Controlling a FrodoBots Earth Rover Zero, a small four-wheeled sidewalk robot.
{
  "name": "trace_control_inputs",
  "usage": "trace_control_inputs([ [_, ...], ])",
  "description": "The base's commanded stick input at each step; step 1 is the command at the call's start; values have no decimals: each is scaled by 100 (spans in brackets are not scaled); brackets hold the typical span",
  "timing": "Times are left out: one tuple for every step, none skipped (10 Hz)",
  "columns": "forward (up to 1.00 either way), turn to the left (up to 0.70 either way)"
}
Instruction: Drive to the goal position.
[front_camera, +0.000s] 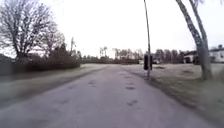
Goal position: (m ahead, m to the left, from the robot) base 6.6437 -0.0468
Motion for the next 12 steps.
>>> trace_control_inputs([
  [70,0],
  [70,0],
  [73,7],
  [80,23],
  [85,34],
  [85,34],
  [85,9],
  [85,0],
  [85,0],
  [85,0],
  [85,0],
  [85,0],
])
